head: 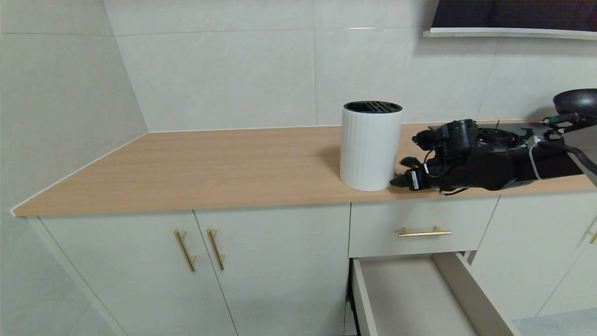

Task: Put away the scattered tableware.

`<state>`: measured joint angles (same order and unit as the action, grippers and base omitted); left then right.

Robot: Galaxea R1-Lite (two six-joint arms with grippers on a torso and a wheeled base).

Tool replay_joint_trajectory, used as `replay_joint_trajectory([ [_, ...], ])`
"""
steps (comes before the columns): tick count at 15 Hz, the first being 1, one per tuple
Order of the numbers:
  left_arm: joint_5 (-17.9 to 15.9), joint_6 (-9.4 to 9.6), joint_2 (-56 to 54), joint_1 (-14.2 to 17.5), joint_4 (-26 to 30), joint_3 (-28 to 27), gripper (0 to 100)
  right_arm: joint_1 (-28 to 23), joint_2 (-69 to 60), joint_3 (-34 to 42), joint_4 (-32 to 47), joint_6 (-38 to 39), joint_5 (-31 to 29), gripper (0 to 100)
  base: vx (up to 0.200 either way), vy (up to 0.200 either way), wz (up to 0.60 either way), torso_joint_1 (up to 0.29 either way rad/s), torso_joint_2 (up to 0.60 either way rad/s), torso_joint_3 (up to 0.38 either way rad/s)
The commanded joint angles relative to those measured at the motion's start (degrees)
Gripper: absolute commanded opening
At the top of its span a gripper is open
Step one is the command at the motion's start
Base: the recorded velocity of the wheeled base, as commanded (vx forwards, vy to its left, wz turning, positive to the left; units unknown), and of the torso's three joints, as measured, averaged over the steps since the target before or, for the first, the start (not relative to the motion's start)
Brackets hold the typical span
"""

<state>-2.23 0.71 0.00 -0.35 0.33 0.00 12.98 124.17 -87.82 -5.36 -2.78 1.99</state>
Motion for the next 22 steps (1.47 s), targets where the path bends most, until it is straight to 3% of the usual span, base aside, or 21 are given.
replay_joint_trajectory([
  [1,0.0,0.00,0.0,0.0,0.0,0.0,100,-0.1,0.8,-0.2,0.0,-0.1,0.0,100,0.000,0.000,0.00,0.000,0.00,0.000],
  [4,0.0,0.00,0.0,0.0,0.0,0.0,100,-0.1,1.4,-0.3,0.1,-0.1,0.0,100,0.000,0.000,0.00,0.000,0.00,0.000],
  [5,0.0,0.00,0.0,0.0,0.0,0.0,100,-0.1,1.5,-0.3,0.2,-0.2,0.0,0,0.000,0.000,0.00,0.000,0.00,0.000],
  [16,0.0,0.08,0.0,0.0,0.0,0.0,100,-0.2,1.2,-0.2,0.4,-0.2,0.6,0,0.000,0.000,0.00,0.000,0.00,0.000],
  [22,-0.1,0.08,0.0,0.0,0.0,0.0,100,-1.9,-7.8,2.1,0.4,2.4,0.6,0,0.000,0.000,0.00,0.000,0.00,0.000],
])
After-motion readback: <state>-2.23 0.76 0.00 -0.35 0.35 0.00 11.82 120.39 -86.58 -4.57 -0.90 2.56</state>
